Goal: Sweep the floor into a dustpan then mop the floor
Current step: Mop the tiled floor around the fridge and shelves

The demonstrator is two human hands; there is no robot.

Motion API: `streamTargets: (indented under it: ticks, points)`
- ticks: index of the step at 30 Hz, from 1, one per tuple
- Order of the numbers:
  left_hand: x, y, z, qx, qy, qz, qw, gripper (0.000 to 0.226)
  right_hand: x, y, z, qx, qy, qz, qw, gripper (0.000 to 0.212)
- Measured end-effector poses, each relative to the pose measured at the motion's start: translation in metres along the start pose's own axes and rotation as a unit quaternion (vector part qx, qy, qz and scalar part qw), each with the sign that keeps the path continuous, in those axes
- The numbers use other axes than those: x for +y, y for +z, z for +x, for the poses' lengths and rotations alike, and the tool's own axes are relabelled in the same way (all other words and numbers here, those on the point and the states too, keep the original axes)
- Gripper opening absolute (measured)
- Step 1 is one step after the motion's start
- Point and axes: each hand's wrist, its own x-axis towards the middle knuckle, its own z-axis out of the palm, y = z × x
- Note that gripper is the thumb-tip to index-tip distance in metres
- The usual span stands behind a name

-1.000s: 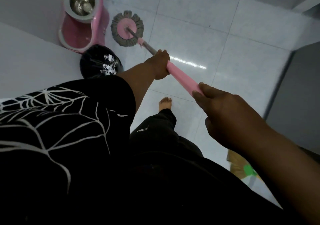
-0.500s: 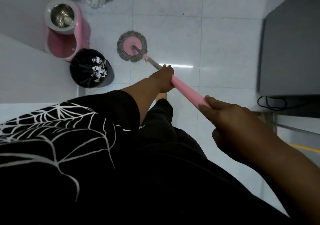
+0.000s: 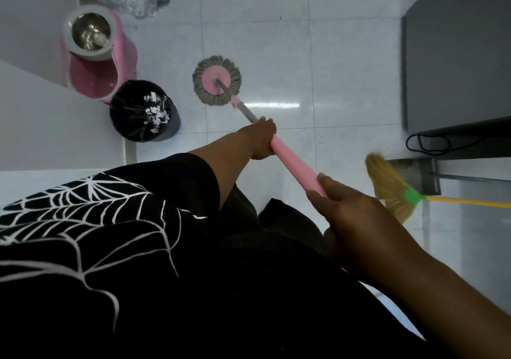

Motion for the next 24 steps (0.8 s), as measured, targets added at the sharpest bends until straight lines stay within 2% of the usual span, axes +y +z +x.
streamTargets:
  ticks: [5, 11, 17, 20, 24]
  points:
    - [-0.052, -0.035, 0.011, 0.015, 0.002, -0.017, 1.000, 0.053, -0.037, -0.018, 0.051, 0.005, 0.008, 0.022, 1.000, 0.065]
    - [-0.127, -0.109, 0.046, 0.008, -0.002, -0.021, 1.000, 0.060, -0.076, -0.063, 0.140, 0.019, 0.012, 0.023, 0.999, 0.056]
    - [-0.186, -0.174, 0.078, 0.006, 0.013, 0.009, 1.000, 0.056, -0.104, -0.094, 0.219, 0.031, 0.025, 0.013, 0.999, 0.045]
    - [-0.203, -0.189, 0.085, 0.000, 0.017, 0.019, 1.000, 0.050, -0.115, -0.097, 0.238, 0.043, 0.026, 0.020, 0.999, 0.045]
    - [-0.213, -0.187, 0.084, 0.003, 0.016, 0.029, 0.999, 0.054, -0.127, -0.094, 0.240, 0.037, 0.028, 0.038, 0.998, 0.047]
